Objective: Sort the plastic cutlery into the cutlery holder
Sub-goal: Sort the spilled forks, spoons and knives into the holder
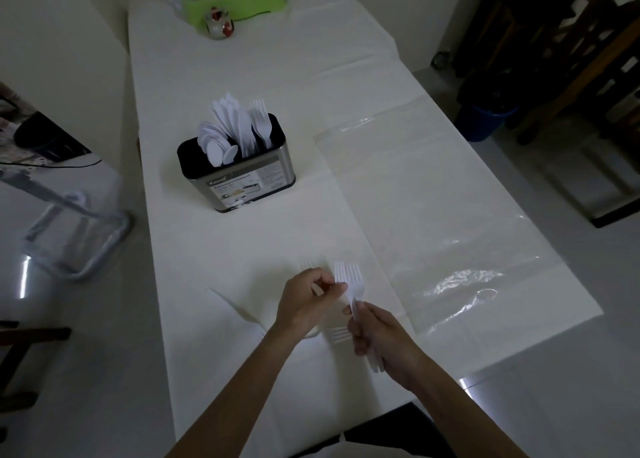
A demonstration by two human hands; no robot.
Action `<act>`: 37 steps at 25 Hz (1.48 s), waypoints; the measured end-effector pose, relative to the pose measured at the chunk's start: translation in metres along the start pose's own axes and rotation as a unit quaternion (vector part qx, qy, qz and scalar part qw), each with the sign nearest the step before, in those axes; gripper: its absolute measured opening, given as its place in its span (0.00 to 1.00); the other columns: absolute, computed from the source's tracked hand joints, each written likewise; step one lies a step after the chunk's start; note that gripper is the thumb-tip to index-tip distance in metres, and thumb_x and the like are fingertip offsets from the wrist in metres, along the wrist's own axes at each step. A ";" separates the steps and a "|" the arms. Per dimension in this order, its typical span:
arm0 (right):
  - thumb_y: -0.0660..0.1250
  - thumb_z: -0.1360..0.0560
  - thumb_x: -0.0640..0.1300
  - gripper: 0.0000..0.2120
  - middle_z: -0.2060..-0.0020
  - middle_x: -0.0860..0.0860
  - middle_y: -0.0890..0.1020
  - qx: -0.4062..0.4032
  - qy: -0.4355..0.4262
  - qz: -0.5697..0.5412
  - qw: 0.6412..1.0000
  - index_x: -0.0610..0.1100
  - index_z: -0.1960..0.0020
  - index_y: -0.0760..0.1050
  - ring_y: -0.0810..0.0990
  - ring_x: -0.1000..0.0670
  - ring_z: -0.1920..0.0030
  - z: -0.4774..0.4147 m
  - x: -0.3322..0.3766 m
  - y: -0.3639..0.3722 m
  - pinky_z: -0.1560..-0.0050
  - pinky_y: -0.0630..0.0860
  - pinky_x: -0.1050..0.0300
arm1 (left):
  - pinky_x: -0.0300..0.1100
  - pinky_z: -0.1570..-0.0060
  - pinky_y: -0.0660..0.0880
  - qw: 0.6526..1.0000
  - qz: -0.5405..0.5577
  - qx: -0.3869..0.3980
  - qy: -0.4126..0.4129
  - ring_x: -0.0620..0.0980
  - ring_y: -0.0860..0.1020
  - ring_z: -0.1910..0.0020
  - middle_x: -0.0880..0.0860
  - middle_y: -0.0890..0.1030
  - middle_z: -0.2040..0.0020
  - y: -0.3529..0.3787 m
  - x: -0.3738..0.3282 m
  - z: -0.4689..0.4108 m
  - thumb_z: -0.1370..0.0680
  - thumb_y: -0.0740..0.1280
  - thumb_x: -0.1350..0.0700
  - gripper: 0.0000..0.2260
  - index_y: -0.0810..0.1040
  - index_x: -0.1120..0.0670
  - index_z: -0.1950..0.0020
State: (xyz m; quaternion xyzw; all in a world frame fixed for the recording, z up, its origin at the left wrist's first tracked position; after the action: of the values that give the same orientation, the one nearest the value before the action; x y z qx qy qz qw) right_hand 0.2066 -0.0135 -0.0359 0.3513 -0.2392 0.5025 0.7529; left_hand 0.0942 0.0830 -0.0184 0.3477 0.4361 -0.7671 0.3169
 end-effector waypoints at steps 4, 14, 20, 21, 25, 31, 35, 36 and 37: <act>0.55 0.18 0.45 0.11 0.73 0.51 0.64 -0.040 0.020 -0.031 0.999 0.41 0.55 0.71 0.60 0.56 0.78 0.001 -0.010 -0.017 0.77 0.58 0.65 | 0.39 0.55 0.69 0.952 -0.273 0.101 0.097 0.42 0.75 0.54 0.45 0.78 0.55 0.003 0.016 0.021 0.29 0.69 0.42 0.13 0.78 0.48 0.50; 0.54 0.19 0.38 0.07 0.68 0.47 0.71 -0.070 -0.009 0.144 0.987 0.38 0.48 0.70 0.68 0.52 0.69 -0.011 -0.003 -0.028 0.71 0.67 0.63 | 0.36 0.55 0.64 0.918 -0.351 0.140 0.122 0.48 0.77 0.51 0.50 0.79 0.50 0.014 0.022 0.032 0.24 0.66 0.54 0.08 0.76 0.53 0.47; 0.56 0.20 0.38 0.07 0.62 0.45 0.81 -0.064 -0.014 0.184 0.981 0.36 0.47 0.71 0.78 0.50 0.65 -0.014 0.010 -0.022 0.67 0.74 0.63 | 0.39 0.58 0.70 0.966 -0.207 0.146 0.050 0.47 0.76 0.59 0.53 0.77 0.55 0.002 0.026 0.024 0.23 0.64 0.59 0.04 0.77 0.58 0.51; 0.56 0.20 0.38 0.08 0.60 0.43 0.82 -0.055 -0.013 0.177 0.983 0.35 0.46 0.71 0.80 0.49 0.64 -0.014 0.011 -0.017 0.65 0.76 0.62 | 0.39 0.61 0.71 0.985 -0.125 0.120 0.019 0.46 0.75 0.64 0.53 0.76 0.58 -0.006 0.027 0.022 0.23 0.64 0.61 0.04 0.77 0.59 0.50; 0.56 0.19 0.38 0.11 0.57 0.44 0.84 0.012 0.001 0.154 0.988 0.32 0.43 0.72 0.84 0.48 0.59 -0.018 0.013 0.013 0.54 0.80 0.56 | 0.37 0.73 0.74 0.969 0.231 0.029 -0.083 0.47 0.77 0.73 0.55 0.77 0.62 -0.026 0.021 0.019 0.23 0.64 0.67 0.04 0.75 0.60 0.52; 0.55 0.19 0.46 0.10 0.69 0.52 0.77 0.126 0.051 0.091 0.987 0.41 0.49 0.71 0.73 0.53 0.73 -0.011 0.000 0.057 0.72 0.70 0.60 | 0.27 0.69 0.69 0.988 0.111 -0.100 -0.037 0.35 0.76 0.71 0.47 0.80 0.64 -0.048 0.033 0.020 0.29 0.73 0.62 0.04 0.79 0.57 0.58; 0.55 0.19 0.46 0.09 0.70 0.52 0.72 0.114 0.067 0.079 0.988 0.43 0.49 0.71 0.66 0.55 0.75 -0.013 -0.008 0.047 0.76 0.63 0.63 | 0.37 0.60 0.72 0.995 -0.051 -0.083 0.037 0.39 0.74 0.65 0.43 0.79 0.59 -0.084 0.052 0.016 0.29 0.73 0.54 0.06 0.80 0.49 0.54; 0.55 0.19 0.46 0.09 0.70 0.51 0.72 0.096 0.061 0.076 0.991 0.43 0.49 0.72 0.65 0.55 0.75 -0.015 -0.006 0.040 0.76 0.63 0.64 | 0.39 0.58 0.72 0.991 -0.109 -0.070 0.042 0.39 0.73 0.63 0.43 0.78 0.56 -0.097 0.061 0.017 0.28 0.72 0.52 0.07 0.80 0.47 0.51; 0.55 0.19 0.46 0.09 0.70 0.51 0.71 0.080 0.054 0.073 0.993 0.43 0.48 0.72 0.65 0.55 0.75 -0.018 -0.004 0.033 0.77 0.62 0.64 | 0.39 0.56 0.72 0.983 -0.173 -0.047 0.048 0.39 0.73 0.58 0.43 0.77 0.53 -0.108 0.071 0.019 0.28 0.71 0.51 0.09 0.79 0.45 0.48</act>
State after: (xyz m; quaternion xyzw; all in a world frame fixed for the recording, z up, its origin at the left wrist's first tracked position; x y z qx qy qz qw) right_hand 0.1749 0.0062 -0.0412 0.3643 -0.1820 0.5918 0.6957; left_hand -0.0353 0.0980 -0.0199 0.2882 0.5401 -0.7714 0.1738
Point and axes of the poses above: each hand's wrist, its own z-axis away from the middle knuckle, its own y-axis out of the palm, x = y × z, the point moved 6 cm from there along -z, towards the middle knuckle
